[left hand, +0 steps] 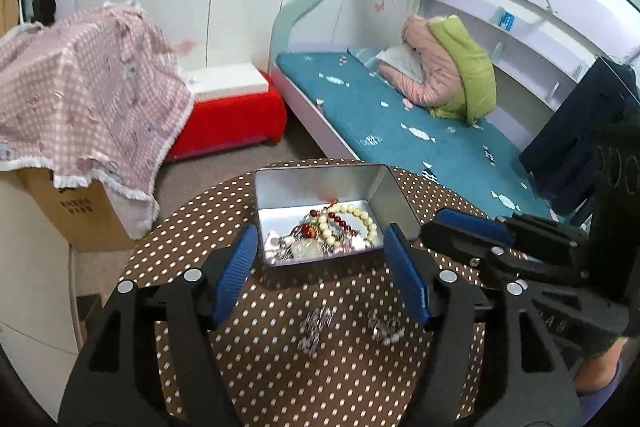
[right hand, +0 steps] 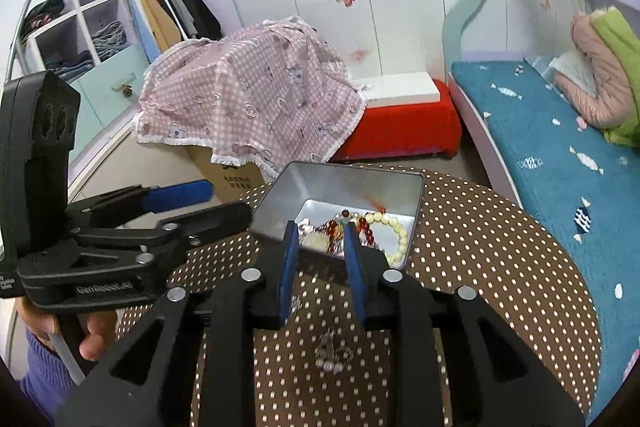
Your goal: Organize jewelry
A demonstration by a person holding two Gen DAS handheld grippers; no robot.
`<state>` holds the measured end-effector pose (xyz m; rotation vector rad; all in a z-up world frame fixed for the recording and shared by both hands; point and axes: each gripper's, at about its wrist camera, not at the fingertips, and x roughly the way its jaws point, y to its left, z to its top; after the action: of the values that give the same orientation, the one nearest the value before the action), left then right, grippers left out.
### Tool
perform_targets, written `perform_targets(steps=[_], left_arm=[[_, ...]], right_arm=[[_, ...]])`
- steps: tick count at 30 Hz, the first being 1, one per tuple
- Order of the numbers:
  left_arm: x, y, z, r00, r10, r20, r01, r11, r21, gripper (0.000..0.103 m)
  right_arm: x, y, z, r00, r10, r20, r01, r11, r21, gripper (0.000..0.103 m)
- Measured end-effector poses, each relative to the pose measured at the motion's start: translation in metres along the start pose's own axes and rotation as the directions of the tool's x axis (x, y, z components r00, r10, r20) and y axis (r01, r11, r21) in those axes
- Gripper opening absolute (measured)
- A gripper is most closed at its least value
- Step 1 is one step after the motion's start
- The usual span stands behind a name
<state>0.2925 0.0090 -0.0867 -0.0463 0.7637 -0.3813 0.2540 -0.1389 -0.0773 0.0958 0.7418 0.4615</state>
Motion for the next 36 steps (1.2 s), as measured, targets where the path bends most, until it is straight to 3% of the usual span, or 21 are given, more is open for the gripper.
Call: perform_targets(steps=[6,15,23,29,36], left_arm=[[-0.013,0.002,-0.041,0.998,0.064,0.019,-0.065,0.997,0.047,0.08],[0.014,0.007,-0.092,0.994,0.076,-0.073,-0.075,0.997,0.022,0.08],[0.038,0.005,-0.099,0.99,0.091,-0.109,-0.087,0.995,0.038,0.08],[0.058,-0.001,-0.096,0.985,0.103,-0.14,-0.094,0.993,0.07,0.067],[0.069,-0.01,-0.095,0.978,0.139,-0.154,-0.12,0.985,0.127,0.045]], right_arm=[[-0.013,0.0,-0.037,0.999,-0.029,-0.018,0.029,1.0,-0.006,0.031],[-0.001,-0.01,-0.082,0.993,-0.082,-0.09,0.083,0.996,0.008,0.035],[0.013,-0.011,-0.097,0.989,-0.069,-0.13,0.072,0.997,0.021,0.038],[0.016,-0.009,-0.103,0.988,-0.06,-0.144,0.063,0.998,0.011,0.039],[0.02,-0.004,-0.1,0.989,-0.052,-0.14,0.054,0.999,0.005,0.042]])
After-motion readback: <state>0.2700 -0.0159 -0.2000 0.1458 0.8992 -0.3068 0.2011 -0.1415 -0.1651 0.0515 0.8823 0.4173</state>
